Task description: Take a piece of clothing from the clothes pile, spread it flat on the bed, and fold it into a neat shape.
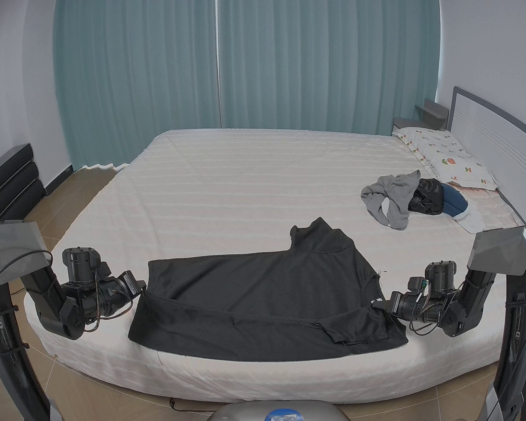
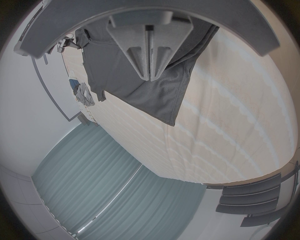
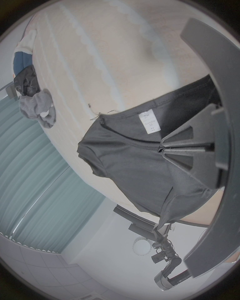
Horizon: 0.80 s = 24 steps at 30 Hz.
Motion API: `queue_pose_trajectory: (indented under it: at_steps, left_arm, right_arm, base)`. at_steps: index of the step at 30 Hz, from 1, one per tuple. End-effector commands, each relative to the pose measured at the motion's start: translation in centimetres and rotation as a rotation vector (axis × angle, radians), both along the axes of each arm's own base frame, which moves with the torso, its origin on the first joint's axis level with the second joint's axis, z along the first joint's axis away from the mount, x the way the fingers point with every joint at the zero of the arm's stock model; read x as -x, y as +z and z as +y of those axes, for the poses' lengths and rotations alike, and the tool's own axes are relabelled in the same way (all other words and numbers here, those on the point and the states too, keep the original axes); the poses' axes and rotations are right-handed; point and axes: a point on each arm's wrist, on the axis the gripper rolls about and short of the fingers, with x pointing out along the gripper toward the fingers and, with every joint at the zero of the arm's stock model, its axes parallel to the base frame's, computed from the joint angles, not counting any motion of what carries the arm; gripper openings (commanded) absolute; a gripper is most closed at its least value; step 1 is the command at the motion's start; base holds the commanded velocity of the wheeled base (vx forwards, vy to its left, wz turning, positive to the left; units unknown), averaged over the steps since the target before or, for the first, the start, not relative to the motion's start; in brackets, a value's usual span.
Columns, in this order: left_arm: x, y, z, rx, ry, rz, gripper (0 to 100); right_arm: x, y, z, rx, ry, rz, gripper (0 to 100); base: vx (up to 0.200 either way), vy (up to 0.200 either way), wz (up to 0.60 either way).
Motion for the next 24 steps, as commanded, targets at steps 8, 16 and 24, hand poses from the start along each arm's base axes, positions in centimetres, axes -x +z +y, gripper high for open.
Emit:
queue_pose_trajectory:
  at_steps: [8, 16, 24]
  left_arm:
    - [0.7, 0.3, 0.2, 0.001, 0.009, 0.004, 0]
    - [2.5, 1.0, 0.3, -0.020, 0.049, 0.024, 0]
    - [4.0, 1.5, 0.5, -0.027, 0.067, 0.032, 0]
  right_arm:
    - [0.7, 3.6, -0.6, -0.059, -0.055, -0.070, 0]
    - [2.5, 6.4, -0.4, -0.047, -0.074, -0.122, 0]
    - [5.4, 7.6, -0.8, -0.053, -0.075, -0.114, 0]
  base:
    - [0.000, 0.000, 0.00]
    - [0.000, 0.000, 0.00]
    - [0.000, 0.000, 0.00]
